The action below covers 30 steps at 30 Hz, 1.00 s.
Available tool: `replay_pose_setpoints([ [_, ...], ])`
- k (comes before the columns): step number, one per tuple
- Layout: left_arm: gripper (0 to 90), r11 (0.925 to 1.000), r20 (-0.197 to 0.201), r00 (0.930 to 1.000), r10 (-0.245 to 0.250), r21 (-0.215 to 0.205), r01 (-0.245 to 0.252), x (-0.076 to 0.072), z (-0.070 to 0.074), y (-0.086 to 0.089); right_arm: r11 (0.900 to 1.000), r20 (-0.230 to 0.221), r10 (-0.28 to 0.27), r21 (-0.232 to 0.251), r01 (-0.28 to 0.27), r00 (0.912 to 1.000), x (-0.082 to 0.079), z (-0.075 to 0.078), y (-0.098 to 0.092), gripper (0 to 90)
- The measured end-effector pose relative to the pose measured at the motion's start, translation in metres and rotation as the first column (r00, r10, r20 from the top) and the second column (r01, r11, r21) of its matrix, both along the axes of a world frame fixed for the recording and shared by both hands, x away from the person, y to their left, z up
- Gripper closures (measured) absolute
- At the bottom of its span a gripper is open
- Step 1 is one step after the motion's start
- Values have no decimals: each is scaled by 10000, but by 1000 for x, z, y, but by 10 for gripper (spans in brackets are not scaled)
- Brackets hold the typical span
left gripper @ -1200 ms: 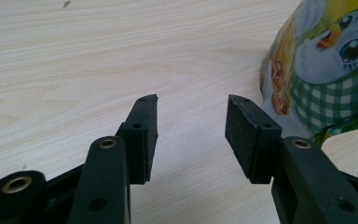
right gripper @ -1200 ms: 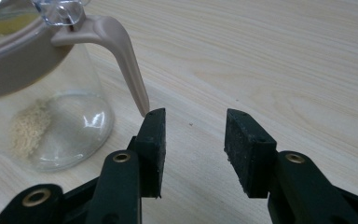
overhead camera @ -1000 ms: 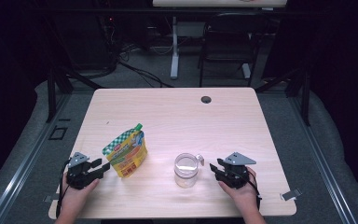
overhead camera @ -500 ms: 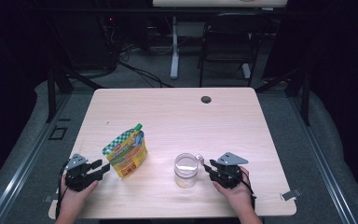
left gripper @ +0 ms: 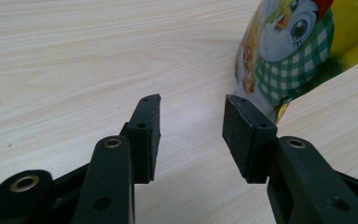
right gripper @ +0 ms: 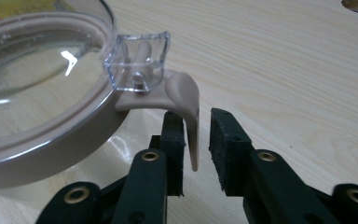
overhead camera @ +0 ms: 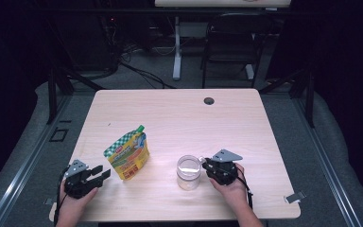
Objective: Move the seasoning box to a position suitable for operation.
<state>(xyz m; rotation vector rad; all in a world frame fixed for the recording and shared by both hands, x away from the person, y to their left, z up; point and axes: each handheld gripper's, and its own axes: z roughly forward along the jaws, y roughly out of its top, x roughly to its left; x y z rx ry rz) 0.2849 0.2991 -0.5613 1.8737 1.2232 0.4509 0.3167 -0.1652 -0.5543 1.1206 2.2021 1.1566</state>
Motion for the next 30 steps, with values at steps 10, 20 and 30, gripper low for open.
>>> replay_pose_setpoints([
  [10,569,10000,66,10000,-8,-9,8,-5,3,1,9981,182,-411,-463,419,9990,-7,4,8,848],
  [20,572,10000,-43,10000,-2,27,2,-22,13,-5,9909,-229,-1269,-484,1257,9917,-22,8,8,832],
  [30,631,9989,-15,9990,-457,-129,457,-44,27,-16,9871,-405,-1426,-788,1391,9890,-35,18,9,778],
])
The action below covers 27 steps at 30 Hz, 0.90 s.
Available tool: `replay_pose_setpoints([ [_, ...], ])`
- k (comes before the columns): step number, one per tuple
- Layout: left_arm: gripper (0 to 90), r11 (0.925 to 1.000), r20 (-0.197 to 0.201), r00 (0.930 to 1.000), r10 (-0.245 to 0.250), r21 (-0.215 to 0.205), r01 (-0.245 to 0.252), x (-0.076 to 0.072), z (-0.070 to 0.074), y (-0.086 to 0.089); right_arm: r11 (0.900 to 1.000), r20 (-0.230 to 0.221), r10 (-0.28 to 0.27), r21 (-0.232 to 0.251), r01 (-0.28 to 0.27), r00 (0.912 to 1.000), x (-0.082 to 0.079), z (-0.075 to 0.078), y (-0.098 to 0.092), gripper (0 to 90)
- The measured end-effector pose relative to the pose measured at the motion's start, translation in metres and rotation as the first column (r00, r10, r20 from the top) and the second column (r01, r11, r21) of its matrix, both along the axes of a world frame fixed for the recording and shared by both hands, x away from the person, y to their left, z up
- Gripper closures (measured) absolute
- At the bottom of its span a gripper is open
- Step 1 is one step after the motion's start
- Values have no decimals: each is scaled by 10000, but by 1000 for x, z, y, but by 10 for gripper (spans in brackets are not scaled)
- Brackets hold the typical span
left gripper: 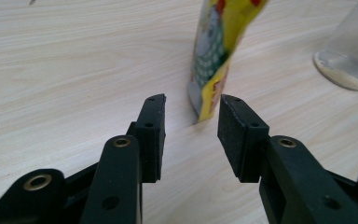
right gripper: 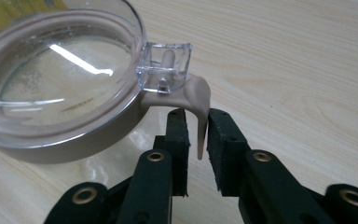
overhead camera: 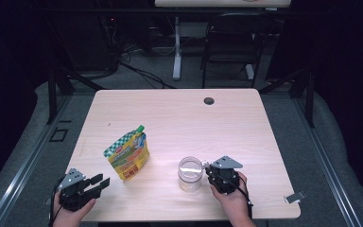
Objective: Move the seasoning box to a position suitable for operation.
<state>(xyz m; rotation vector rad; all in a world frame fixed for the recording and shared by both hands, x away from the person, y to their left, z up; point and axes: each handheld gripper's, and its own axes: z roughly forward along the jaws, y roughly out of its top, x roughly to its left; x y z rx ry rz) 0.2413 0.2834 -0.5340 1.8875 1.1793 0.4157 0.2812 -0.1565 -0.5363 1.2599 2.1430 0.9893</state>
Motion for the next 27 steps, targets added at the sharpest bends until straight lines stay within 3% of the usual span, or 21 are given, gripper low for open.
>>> replay_pose_setpoints([
  [6,671,9995,29,9995,-311,87,311,-7,4,-9,9990,-248,-61,438,72,9997,-5,0,-7,826],
  [17,743,9946,222,9944,-1032,165,1028,-17,9,-31,9992,-55,2,410,0,10000,2,-4,-6,853],
  [23,743,9889,339,9895,-1403,539,1384,-16,9,-43,9992,5,-195,347,195,9998,-6,-4,-2,852],
  [27,742,9862,388,9864,-1595,507,1575,-14,11,-52,9990,82,-199,392,196,9998,-14,-3,2,849],
])
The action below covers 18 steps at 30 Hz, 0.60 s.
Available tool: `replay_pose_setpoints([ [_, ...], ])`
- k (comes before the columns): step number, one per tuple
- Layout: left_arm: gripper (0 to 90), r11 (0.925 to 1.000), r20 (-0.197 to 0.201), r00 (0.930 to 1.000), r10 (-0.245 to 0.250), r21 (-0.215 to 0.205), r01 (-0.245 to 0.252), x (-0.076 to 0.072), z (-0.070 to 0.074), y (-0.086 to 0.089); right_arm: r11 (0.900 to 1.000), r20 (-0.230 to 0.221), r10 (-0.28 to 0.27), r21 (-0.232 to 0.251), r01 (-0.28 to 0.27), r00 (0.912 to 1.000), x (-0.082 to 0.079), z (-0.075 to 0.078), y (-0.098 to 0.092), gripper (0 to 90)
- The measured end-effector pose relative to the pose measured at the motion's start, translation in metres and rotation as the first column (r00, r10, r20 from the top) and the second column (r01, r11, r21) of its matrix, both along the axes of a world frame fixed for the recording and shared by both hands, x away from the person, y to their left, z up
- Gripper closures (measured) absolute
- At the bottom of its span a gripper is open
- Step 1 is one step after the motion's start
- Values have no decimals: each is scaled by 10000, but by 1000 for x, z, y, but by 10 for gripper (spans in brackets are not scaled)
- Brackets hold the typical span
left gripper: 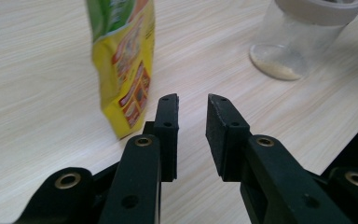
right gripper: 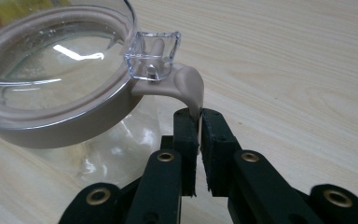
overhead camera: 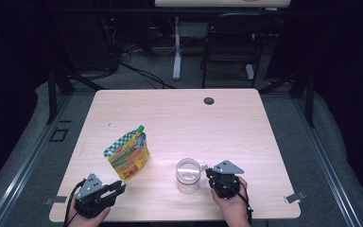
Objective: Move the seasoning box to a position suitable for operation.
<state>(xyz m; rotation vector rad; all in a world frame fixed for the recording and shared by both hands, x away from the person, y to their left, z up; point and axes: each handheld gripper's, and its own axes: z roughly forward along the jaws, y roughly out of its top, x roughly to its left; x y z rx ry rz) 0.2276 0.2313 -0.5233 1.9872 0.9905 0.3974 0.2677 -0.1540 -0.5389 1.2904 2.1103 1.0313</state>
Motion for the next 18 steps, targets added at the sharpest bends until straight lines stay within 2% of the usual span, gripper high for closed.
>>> replay_pose_setpoints([
  [6,743,9987,29,9987,-506,46,506,6,2,-19,9995,-205,321,2,-321,9993,-7,-1,6,843],
  [10,750,9969,91,9968,-789,3,789,12,3,-32,9975,-218,435,573,-422,9988,-11,3,-1,856],
  [13,765,9957,114,9956,-927,3,927,16,3,-40,9934,-51,562,1001,-554,9984,-16,9,-5,880],
  [15,783,9951,69,9951,-987,-109,988,18,3,-45,9918,122,607,1117,-617,9981,-20,15,-8,887],
  [18,805,9935,33,9935,-1135,-53,1135,22,3,-50,9906,459,597,1202,-649,9972,-22,22,-9,900],
])
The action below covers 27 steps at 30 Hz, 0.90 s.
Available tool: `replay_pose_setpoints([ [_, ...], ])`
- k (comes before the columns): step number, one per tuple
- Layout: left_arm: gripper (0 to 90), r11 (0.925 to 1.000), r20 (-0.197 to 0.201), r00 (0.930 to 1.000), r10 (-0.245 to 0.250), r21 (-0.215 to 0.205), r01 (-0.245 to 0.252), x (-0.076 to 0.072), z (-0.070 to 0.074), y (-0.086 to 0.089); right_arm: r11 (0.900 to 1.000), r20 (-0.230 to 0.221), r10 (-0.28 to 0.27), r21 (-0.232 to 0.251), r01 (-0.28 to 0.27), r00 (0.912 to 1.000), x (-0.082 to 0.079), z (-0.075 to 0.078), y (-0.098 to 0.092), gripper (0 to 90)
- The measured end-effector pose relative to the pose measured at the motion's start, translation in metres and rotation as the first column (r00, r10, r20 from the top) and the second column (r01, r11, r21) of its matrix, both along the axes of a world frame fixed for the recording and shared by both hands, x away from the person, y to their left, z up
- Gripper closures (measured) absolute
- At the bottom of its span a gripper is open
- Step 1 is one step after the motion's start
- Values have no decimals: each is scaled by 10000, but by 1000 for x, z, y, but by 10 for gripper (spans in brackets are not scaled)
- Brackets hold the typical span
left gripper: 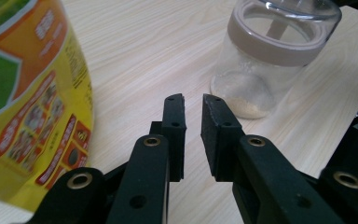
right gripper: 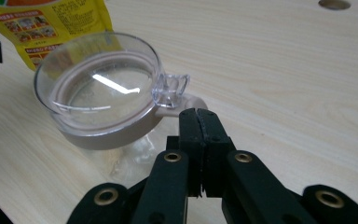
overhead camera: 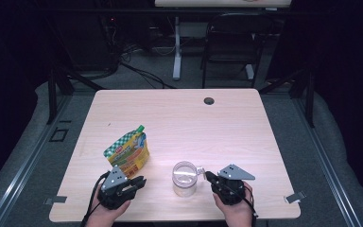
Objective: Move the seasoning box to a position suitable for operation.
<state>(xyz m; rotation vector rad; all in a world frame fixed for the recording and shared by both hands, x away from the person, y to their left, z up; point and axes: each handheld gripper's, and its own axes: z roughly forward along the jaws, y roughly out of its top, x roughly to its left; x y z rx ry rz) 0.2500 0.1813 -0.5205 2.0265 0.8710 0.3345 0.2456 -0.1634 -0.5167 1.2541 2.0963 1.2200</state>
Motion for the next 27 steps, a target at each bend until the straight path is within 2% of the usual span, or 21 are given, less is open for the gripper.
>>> replay_pose_setpoints([
  [4,853,9999,-16,9999,-148,-43,148,4,0,-8,10000,78,56,-77,-56,10000,5,6,-1,900],
  [7,900,9997,-67,9998,-177,-148,176,7,2,-14,10000,134,62,65,-63,9999,10,12,-1,900],
  [13,900,9987,-109,9987,-491,-161,489,15,3,-27,9966,-74,97,819,-90,9999,21,21,1,900],
  [19,900,9976,-158,9975,-685,-150,683,18,0,-43,9975,-80,215,675,-209,9997,23,17,7,868],
  [27,900,9941,-252,9939,-1075,-187,1070,18,-3,-56,9974,-40,302,654,-299,9995,24,15,10,864],
])
